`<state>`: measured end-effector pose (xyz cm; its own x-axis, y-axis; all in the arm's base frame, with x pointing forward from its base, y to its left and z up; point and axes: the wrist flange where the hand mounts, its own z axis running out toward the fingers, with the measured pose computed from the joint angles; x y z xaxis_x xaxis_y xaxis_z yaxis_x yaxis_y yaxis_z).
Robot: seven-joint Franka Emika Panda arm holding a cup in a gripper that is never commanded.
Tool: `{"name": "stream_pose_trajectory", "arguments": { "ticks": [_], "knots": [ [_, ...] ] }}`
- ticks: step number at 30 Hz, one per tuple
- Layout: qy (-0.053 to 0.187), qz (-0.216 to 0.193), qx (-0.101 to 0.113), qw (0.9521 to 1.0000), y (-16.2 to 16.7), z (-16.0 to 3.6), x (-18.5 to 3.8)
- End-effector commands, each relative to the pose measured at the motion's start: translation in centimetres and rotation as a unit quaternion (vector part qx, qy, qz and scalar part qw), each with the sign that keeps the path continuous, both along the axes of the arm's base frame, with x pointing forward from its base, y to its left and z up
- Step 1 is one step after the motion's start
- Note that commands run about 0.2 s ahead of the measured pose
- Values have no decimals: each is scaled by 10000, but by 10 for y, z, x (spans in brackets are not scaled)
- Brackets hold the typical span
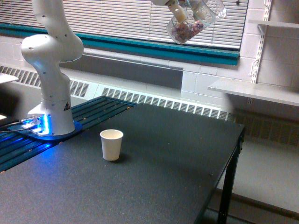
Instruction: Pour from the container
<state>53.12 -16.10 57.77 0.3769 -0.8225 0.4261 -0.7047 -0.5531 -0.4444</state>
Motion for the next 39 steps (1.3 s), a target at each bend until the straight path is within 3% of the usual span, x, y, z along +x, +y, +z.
{"name": "stream_pose_trajectory", "arguments": {
  "ticks": [1, 13, 20, 21, 28, 39],
  "knots": [
    [85, -44, -50, 9999, -8, -6, -6],
    [273, 232, -103, 9993, 17, -24, -16],
    [478, 488, -100, 9976, 39, -44, -27],
    [541, 470, -86, 9974, 23, -50, -32],
    [820, 689, -47, 9942, 34, -75, -39],
    [1306, 948, -142, 9868, 53, -107, -71]
  ]
}}
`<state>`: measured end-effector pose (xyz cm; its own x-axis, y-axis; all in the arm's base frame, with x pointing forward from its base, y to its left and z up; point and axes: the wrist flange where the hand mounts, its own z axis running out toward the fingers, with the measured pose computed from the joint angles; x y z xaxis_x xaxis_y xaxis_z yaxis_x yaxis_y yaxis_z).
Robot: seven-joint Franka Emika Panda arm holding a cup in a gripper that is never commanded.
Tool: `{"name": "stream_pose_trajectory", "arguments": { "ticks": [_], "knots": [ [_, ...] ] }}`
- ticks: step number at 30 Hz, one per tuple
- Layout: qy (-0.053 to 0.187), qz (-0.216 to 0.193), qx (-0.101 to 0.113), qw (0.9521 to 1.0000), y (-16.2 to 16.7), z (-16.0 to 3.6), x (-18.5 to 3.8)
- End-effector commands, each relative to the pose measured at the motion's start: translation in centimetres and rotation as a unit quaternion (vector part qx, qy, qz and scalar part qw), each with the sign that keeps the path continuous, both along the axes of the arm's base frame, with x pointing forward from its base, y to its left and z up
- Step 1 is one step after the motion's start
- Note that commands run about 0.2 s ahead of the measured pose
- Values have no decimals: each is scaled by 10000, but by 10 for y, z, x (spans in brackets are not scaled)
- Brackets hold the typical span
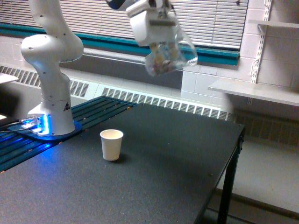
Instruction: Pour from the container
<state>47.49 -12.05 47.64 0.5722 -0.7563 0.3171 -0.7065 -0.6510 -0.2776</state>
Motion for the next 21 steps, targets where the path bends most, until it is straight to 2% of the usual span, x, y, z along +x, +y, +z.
{"name": "stream_pose_trajectory", "arguments": {
  "ticks": [1, 14, 21],
  "knots": [
    [181, 300, -114, 9993, 13, -8, -17],
    [460, 480, -82, 9978, 35, -28, -42],
    [579, 550, 15, 9968, 51, -40, -55]
  ]
}}
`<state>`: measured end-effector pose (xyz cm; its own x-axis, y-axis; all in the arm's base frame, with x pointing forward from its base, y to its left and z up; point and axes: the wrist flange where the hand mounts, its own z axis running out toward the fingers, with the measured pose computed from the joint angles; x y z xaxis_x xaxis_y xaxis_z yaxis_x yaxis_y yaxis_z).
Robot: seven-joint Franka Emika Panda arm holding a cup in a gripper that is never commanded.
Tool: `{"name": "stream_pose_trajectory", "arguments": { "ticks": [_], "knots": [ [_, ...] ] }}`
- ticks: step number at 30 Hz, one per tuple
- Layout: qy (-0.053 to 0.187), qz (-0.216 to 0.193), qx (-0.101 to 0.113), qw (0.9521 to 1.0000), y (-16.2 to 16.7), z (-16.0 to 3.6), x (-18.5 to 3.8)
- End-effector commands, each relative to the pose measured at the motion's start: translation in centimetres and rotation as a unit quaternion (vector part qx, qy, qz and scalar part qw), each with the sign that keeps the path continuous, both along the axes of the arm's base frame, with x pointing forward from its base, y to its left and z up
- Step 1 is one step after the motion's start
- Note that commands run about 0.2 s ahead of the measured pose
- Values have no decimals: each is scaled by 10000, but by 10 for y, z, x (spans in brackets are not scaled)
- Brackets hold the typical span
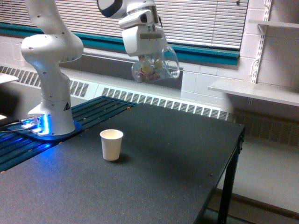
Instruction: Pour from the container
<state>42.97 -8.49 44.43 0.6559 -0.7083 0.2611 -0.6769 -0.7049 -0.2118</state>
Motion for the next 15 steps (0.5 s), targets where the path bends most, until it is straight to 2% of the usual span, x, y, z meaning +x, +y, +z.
{"name": "stream_pose_trajectory", "arguments": {
  "ticks": [1, 15],
  "knots": [
    [158, 173, 14, 9997, 16, -11, -12],
    [453, 312, 122, 9984, 36, -29, -47]
  ]
}}
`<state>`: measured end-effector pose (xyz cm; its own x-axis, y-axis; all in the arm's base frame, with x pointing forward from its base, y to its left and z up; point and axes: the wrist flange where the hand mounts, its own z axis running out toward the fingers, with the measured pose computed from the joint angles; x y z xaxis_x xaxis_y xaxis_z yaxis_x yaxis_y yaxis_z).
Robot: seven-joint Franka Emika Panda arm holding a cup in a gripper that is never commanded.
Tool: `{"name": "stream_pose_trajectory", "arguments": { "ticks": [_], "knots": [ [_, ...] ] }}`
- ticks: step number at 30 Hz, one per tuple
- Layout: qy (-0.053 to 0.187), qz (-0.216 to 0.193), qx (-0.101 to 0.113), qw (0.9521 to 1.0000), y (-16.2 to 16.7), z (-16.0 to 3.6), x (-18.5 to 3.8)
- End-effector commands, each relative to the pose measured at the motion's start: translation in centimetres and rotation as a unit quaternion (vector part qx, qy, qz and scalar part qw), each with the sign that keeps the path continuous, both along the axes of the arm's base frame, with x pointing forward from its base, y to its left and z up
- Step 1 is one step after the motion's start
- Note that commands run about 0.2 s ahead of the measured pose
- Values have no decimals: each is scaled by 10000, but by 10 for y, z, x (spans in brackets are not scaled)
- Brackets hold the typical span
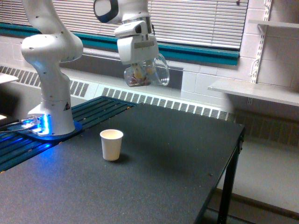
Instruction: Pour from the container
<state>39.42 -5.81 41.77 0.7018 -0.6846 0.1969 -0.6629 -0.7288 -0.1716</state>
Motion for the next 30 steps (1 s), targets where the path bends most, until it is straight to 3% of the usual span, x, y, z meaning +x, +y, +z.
{"name": "stream_pose_trajectory", "arguments": {
  "ticks": [1, 11, 30],
  "knots": [
    [80, 110, 48, 9999, 10, -3, -14],
    [264, 61, 150, 9995, 16, -17, -39],
    [828, 12, 432, 9956, 24, -52, -85]
  ]
}}
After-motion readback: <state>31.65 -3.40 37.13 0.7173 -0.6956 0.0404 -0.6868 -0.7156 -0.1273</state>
